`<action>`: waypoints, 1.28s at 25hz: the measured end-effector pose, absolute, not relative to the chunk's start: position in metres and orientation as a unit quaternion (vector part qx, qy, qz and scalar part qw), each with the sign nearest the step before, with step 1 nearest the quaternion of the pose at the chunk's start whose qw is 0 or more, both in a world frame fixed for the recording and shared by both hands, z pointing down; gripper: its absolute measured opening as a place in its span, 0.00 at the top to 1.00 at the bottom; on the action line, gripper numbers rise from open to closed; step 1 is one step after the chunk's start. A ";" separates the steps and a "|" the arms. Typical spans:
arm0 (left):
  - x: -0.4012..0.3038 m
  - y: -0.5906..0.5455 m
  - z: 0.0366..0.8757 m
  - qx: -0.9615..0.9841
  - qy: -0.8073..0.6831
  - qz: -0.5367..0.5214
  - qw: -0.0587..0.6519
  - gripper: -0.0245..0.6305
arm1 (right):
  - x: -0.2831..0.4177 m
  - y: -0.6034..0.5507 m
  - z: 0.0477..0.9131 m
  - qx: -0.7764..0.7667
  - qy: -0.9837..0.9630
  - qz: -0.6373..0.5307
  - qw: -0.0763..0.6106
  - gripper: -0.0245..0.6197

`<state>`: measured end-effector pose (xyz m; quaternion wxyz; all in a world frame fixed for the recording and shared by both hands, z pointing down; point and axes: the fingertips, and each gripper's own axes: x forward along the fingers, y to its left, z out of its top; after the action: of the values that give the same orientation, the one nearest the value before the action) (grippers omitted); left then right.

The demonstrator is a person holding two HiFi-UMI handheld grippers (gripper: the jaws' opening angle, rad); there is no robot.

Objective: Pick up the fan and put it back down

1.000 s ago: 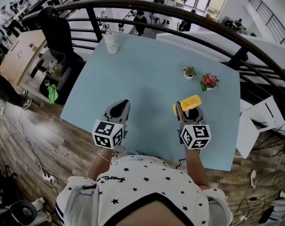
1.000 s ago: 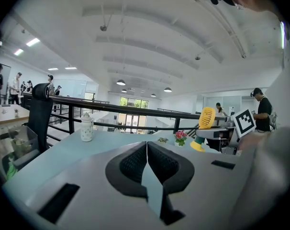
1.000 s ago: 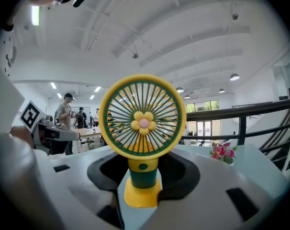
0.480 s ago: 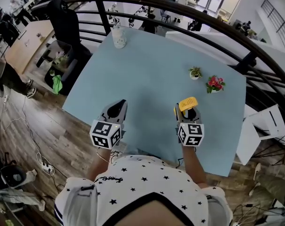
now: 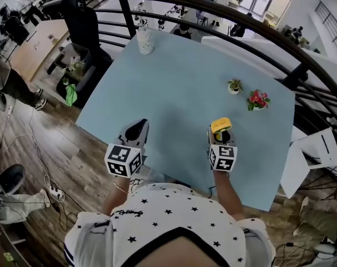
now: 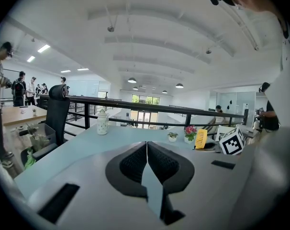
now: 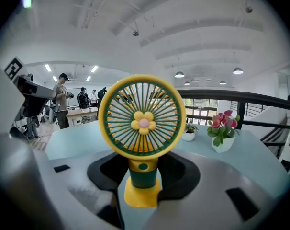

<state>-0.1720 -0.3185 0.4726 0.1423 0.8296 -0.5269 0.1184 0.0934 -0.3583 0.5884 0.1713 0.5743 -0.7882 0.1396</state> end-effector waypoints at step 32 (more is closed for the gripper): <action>-0.183 -0.311 0.473 0.826 -0.531 0.124 0.147 0.92 | 0.088 -0.345 0.645 0.575 -0.770 0.152 0.233 0.69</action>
<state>-0.1833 -0.3111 0.4728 0.1468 0.8257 -0.5305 0.1235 0.0884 -0.3452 0.6446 0.2325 0.5749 -0.7695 0.1523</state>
